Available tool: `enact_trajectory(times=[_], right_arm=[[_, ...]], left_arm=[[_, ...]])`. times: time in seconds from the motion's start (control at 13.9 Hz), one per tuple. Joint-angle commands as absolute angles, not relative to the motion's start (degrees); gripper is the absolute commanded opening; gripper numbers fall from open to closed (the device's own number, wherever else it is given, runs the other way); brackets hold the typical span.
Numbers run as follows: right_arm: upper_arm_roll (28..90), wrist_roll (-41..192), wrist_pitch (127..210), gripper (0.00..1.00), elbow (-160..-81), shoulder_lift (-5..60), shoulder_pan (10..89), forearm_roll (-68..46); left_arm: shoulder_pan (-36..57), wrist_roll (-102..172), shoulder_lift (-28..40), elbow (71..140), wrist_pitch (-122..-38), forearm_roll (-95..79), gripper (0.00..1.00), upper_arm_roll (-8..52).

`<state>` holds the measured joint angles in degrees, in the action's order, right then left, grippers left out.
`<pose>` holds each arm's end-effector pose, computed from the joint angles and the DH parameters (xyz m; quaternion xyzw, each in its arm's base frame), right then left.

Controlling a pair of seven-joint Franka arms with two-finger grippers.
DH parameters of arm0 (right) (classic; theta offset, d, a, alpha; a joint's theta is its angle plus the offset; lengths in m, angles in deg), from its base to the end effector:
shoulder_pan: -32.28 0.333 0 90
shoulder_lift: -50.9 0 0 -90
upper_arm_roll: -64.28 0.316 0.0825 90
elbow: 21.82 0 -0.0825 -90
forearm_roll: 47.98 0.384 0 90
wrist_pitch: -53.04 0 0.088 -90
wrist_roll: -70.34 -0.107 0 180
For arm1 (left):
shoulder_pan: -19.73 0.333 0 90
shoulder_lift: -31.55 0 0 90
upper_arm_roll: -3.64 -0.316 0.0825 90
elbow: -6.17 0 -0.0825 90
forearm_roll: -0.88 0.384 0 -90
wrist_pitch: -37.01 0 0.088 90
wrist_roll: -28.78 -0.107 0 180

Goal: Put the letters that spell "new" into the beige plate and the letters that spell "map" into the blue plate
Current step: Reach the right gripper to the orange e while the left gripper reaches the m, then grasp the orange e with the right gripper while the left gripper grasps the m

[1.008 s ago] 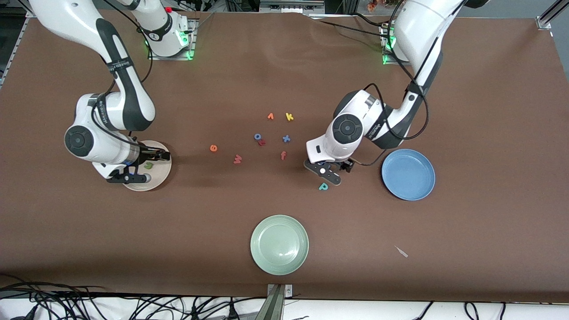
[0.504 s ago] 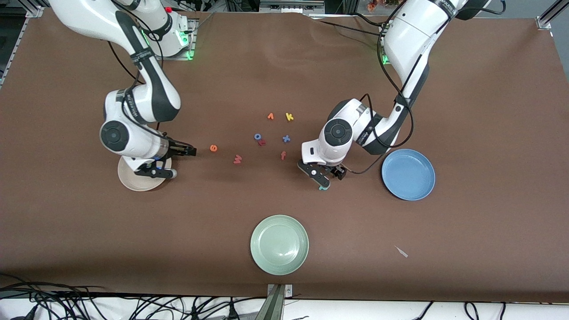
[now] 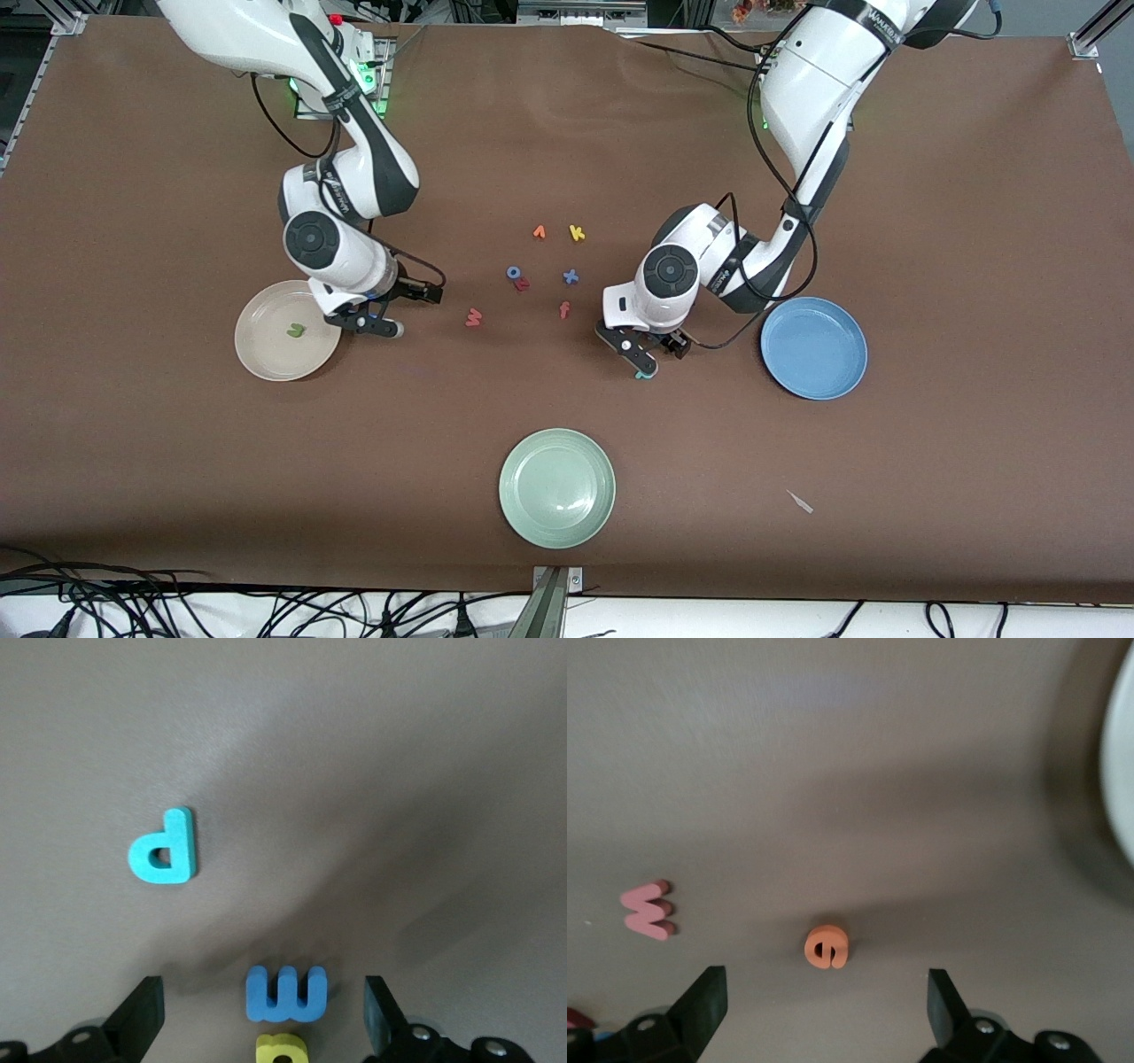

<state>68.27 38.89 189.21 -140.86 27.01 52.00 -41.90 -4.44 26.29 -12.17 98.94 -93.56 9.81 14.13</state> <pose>0.5267 0.2324 0.2159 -0.9910 0.1096 0.0747 0.0159 0.5696 -0.3724 0.1739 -0.9366 0.3477 0.0440 0.0051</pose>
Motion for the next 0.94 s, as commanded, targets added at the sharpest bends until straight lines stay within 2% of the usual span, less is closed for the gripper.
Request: enact_trajectory(times=[0.0, 0.07, 0.14, 0.22, 0.36, 0.5, 0.86], right_arm=[[68.3, 37.1, 193.7, 1.0, -144.5, 27.0, 52.1, -41.4], [68.8, 36.4, 195.1, 1.0, -145.2, 26.7, 52.6, -41.4], [68.8, 35.7, 195.9, 1.0, -145.4, 26.1, 53.1, -41.4], [68.8, 35.1, 196.8, 1.0, -145.4, 25.2, 53.8, -41.4], [68.8, 34.3, 198.8, 1.0, -145.3, 24.4, 54.5, -41.4], [68.8, 34.3, 198.9, 0.99, -145.2, 24.2, 54.5, -41.4], [68.8, 34.7, 200.5, 0.87, -145.0, 23.5, 54.3, -41.4]], left_arm=[[-5.3, 26.6, -12.5, 98.8, -93.9, 11.3, 0.97, 13.8], [-5.3, 26.5, -12.8, 98.8, -93.9, 11.4, 0.89, 13.8], [-5.3, 26.4, -12.8, 98.8, -93.9, 11.4, 0.75, 13.8], [-5.3, 26.4, -12.8, 98.8, -93.9, 11.4, 0.58, 13.8], [-5.3, 26.3, -12.8, 98.9, -93.6, 11.4, 0.18, 13.8], [-5.1, 26.3, -12.3, 98.8, -93.2, 11.4, 0.05, 13.8], [-3.7, 26.0, -8.2, 97.8, -91.4, 11.4, 0.0, 13.5]])
